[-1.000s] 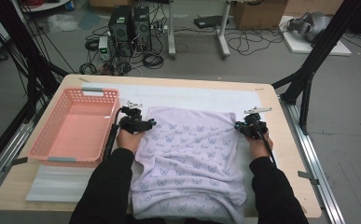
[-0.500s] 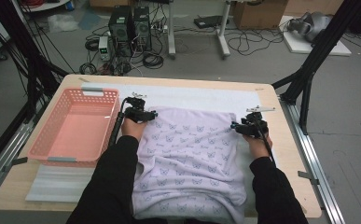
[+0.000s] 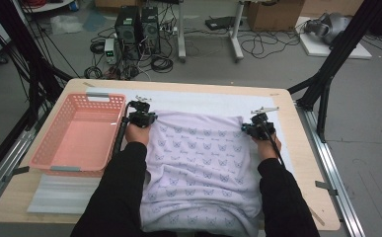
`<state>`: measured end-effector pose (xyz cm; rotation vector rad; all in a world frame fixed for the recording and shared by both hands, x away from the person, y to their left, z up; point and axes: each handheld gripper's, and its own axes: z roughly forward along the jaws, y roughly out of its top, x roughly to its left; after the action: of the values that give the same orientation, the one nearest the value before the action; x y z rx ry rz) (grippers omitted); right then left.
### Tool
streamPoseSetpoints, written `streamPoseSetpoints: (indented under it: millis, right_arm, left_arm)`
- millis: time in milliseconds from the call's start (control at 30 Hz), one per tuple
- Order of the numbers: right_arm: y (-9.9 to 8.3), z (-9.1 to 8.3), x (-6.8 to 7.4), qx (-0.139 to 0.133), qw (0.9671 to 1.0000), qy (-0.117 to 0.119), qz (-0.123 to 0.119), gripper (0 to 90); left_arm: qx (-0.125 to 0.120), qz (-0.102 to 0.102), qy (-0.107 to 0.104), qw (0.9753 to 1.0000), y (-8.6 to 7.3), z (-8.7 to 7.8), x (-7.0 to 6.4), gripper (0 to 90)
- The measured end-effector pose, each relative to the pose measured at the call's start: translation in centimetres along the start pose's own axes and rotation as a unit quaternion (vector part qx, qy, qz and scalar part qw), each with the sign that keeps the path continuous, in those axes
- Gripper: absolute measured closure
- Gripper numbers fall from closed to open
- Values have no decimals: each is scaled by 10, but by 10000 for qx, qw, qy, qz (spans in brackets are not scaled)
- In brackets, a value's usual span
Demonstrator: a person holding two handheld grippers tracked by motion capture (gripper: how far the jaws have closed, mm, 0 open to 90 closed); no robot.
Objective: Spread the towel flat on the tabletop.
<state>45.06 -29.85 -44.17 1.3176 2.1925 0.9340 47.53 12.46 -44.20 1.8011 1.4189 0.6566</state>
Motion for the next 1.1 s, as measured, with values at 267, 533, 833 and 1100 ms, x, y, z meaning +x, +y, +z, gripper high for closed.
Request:
streamPoseSetpoints:
  millis: [267,533,833,1100]
  right_arm:
    - [24,11,-2,-629,9967,-513,28,882]
    - [14,21,-18,-296,9941,-824,648,622]
    - [14,2,-17,-370,9956,-391,772,608]
    - [-1,-7,-8,-170,9979,-163,607,619]
  left_arm:
    - [-616,126,131,9979,10,-1,2,862]
    - [-239,78,116,9996,2,12,1,509]
    - [93,49,-506,9987,0,15,-8,621]
    - [205,97,253,9994,4,14,1,876]
